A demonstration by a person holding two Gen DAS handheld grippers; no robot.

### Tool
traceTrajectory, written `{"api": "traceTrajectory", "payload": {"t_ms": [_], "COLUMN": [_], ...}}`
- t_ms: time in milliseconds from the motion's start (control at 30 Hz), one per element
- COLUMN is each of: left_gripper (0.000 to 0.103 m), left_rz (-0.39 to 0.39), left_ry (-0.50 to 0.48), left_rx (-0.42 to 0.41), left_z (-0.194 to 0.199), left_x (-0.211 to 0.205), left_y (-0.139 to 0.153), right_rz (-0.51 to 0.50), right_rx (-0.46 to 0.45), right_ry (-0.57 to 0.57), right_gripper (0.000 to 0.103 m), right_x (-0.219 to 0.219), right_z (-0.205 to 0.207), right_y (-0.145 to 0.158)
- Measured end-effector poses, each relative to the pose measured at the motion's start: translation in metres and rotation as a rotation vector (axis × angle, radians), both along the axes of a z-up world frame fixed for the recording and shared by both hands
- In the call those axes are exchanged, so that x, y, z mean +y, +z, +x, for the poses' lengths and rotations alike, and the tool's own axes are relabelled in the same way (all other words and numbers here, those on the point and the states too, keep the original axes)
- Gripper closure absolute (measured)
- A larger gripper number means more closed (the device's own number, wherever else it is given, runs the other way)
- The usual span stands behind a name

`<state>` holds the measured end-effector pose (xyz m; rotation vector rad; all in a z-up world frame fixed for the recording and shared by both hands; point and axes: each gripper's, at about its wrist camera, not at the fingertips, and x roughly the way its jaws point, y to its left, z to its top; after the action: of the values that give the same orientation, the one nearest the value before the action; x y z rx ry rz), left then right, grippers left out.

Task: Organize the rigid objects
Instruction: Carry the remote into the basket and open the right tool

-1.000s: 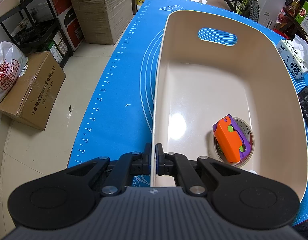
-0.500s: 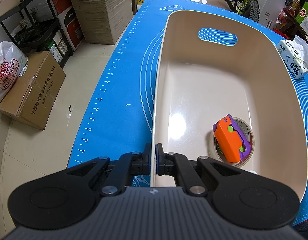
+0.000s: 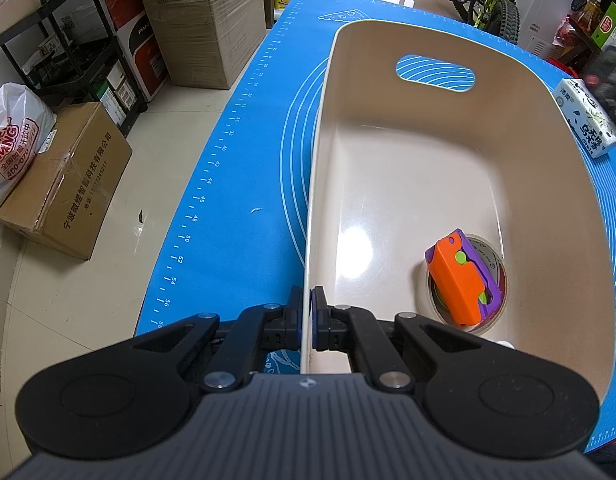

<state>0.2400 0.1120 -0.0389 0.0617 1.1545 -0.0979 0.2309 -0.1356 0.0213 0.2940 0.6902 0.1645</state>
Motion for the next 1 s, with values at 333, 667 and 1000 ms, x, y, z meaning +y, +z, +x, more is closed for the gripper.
{"api": "traceTrajectory", "payload": {"t_ms": [333,667,1000], "left_gripper": [0.098,0.098,0.098], "left_rz": [0.004,0.003,0.005], "left_ry": [0.001,-0.002,-0.002], "left_rx": [0.000,-0.001,0.000], "left_z": [0.000,0.000,0.000], "left_x": [0.000,0.001,0.001], "left_y": [0.000,0.001,0.000], "right_rz": [-0.119,-0.277,-0.206], "right_rx": [0.102,0.250,0.261], "right_ry": [0.126,0.181,0.194], "right_gripper": [0.072,0.072,0.053], "right_x": [0.077,0.108,0.103], "right_z": [0.022,0.031,0.022], "right_y": [-0.037,-0.075,-0.066]}}
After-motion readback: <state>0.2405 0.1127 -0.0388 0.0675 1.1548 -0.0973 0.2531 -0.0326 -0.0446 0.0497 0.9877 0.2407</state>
